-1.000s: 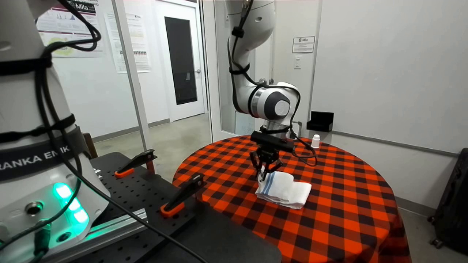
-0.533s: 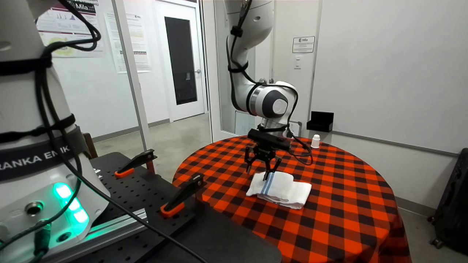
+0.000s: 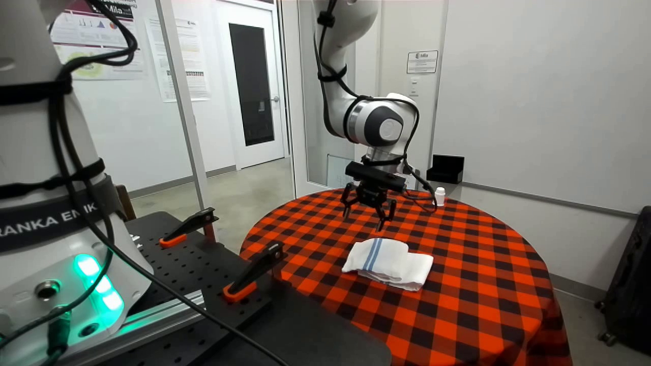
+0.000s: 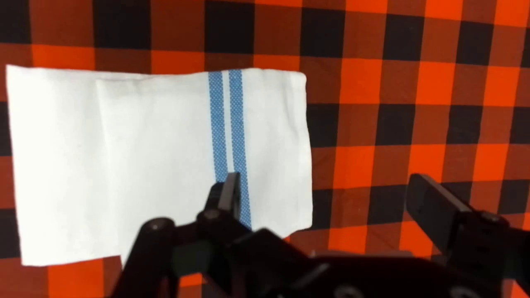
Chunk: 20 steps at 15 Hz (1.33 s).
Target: Move the tea towel to the right and then fold it
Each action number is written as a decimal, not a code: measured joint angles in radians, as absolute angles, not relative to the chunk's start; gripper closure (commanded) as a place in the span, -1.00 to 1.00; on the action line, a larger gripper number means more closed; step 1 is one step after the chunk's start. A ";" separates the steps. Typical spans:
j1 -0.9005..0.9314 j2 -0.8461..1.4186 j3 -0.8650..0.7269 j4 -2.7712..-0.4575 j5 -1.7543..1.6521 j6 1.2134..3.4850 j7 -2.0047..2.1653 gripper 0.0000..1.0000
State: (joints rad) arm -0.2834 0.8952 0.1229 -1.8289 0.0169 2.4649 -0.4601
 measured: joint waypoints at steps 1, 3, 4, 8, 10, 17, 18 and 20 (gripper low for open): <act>-0.283 0.866 0.124 -1.855 0.028 2.473 -0.453 -1.00; -0.279 0.799 0.126 -1.926 0.044 2.494 -0.435 -1.00; -0.274 0.762 0.126 -1.968 0.046 2.508 -0.415 -1.00; -0.218 0.599 0.111 -2.144 0.047 2.568 -0.282 -1.00; -0.183 0.509 0.102 -2.234 0.054 2.593 -0.202 -1.00; -0.019 0.204 0.002 -2.539 0.007 2.752 0.148 -1.00; -0.001 0.166 -0.017 -2.572 -0.028 2.752 0.183 -1.00; 0.009 0.095 -0.036 -2.626 -0.072 2.748 0.217 -1.00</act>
State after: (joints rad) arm 0.0093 0.0947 -0.0356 -2.6257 -0.0720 2.7479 0.2169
